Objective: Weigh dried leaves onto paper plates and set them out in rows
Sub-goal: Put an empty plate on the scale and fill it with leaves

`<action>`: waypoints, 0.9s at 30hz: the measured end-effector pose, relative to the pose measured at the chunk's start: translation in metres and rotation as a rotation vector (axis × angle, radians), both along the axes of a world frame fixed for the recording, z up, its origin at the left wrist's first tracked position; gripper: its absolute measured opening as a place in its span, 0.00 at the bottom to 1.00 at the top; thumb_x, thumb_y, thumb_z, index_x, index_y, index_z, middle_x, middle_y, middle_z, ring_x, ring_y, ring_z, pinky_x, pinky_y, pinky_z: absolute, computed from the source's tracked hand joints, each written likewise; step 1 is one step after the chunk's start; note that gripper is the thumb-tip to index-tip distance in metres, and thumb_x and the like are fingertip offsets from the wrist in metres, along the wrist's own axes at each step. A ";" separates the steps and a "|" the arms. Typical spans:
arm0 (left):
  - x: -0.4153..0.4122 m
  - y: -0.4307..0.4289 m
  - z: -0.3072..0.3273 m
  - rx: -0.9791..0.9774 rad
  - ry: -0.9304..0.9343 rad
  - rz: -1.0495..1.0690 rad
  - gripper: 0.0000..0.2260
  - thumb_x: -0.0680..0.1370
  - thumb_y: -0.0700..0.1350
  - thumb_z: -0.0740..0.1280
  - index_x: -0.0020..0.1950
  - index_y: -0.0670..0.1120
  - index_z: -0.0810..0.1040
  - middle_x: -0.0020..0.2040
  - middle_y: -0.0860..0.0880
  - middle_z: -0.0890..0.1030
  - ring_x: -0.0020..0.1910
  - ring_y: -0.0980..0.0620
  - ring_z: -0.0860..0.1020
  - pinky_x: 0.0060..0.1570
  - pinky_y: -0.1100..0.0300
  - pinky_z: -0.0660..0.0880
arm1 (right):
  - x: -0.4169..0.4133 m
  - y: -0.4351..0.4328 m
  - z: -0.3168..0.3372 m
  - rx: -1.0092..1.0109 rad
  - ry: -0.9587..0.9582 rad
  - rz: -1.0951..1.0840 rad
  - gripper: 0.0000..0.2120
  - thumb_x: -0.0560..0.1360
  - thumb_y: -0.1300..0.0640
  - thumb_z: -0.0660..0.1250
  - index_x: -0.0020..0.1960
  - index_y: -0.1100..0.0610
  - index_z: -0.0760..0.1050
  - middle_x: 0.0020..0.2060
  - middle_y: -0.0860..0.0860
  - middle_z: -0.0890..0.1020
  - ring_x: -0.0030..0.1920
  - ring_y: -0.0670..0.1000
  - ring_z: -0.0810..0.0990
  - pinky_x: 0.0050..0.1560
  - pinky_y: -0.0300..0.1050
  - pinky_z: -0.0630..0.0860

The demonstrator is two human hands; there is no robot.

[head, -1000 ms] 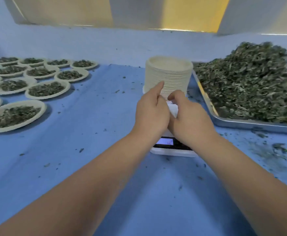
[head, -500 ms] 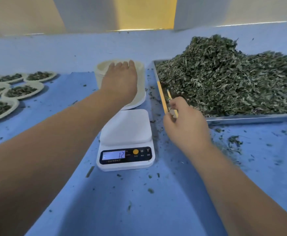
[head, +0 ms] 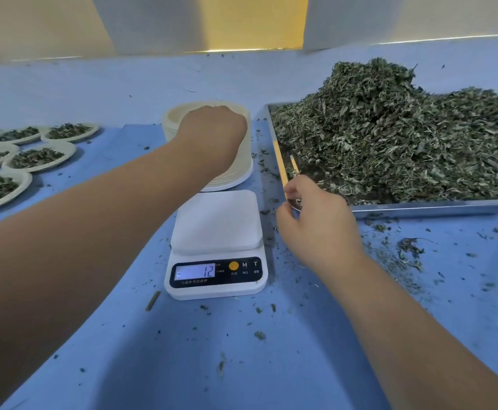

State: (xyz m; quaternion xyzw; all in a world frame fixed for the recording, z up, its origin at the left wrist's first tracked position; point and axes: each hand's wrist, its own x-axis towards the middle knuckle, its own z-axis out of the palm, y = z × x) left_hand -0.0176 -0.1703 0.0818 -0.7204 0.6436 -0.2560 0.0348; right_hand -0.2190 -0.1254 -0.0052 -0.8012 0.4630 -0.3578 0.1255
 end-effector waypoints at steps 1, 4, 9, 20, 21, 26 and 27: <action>0.002 0.000 0.000 0.012 -0.021 -0.002 0.09 0.76 0.31 0.65 0.49 0.44 0.71 0.36 0.46 0.64 0.38 0.44 0.69 0.34 0.55 0.63 | 0.000 0.000 0.000 0.007 0.005 0.000 0.13 0.78 0.55 0.62 0.62 0.53 0.74 0.48 0.50 0.84 0.44 0.56 0.81 0.53 0.55 0.78; 0.008 0.001 -0.002 0.039 -0.089 -0.007 0.11 0.75 0.29 0.65 0.53 0.41 0.74 0.36 0.47 0.66 0.33 0.48 0.65 0.29 0.57 0.57 | -0.001 0.001 0.000 0.015 -0.001 -0.005 0.13 0.79 0.55 0.61 0.63 0.53 0.74 0.51 0.50 0.84 0.42 0.54 0.81 0.51 0.54 0.79; 0.016 0.001 -0.006 0.034 -0.141 -0.052 0.13 0.74 0.29 0.64 0.56 0.40 0.72 0.36 0.47 0.66 0.30 0.49 0.62 0.28 0.56 0.55 | -0.001 0.002 0.000 0.028 -0.017 -0.011 0.13 0.79 0.55 0.61 0.63 0.53 0.74 0.50 0.49 0.83 0.44 0.54 0.81 0.51 0.55 0.79; 0.016 0.005 -0.004 0.023 -0.269 -0.171 0.24 0.75 0.31 0.66 0.69 0.40 0.67 0.35 0.47 0.63 0.29 0.48 0.62 0.27 0.56 0.53 | -0.002 0.001 0.001 0.054 -0.001 -0.015 0.13 0.79 0.55 0.62 0.62 0.53 0.75 0.52 0.49 0.83 0.50 0.55 0.81 0.51 0.55 0.80; 0.015 0.006 -0.004 0.021 -0.270 -0.183 0.26 0.75 0.32 0.66 0.72 0.40 0.65 0.35 0.47 0.62 0.29 0.47 0.63 0.27 0.55 0.53 | -0.002 0.001 0.001 0.053 0.000 -0.012 0.13 0.79 0.55 0.62 0.62 0.53 0.75 0.52 0.49 0.83 0.50 0.56 0.81 0.51 0.55 0.80; 0.016 0.011 0.001 -0.110 -0.218 -0.187 0.29 0.73 0.31 0.67 0.72 0.41 0.64 0.38 0.47 0.60 0.33 0.46 0.63 0.28 0.56 0.50 | -0.002 0.000 0.001 0.061 0.012 -0.010 0.13 0.79 0.54 0.62 0.63 0.53 0.74 0.53 0.49 0.83 0.49 0.55 0.81 0.51 0.55 0.79; 0.017 0.012 0.001 -0.147 -0.190 -0.182 0.27 0.72 0.31 0.67 0.70 0.41 0.65 0.40 0.46 0.62 0.34 0.45 0.64 0.28 0.56 0.51 | -0.002 0.000 0.001 0.062 0.013 -0.013 0.13 0.79 0.54 0.62 0.63 0.52 0.74 0.53 0.49 0.83 0.49 0.55 0.81 0.51 0.55 0.79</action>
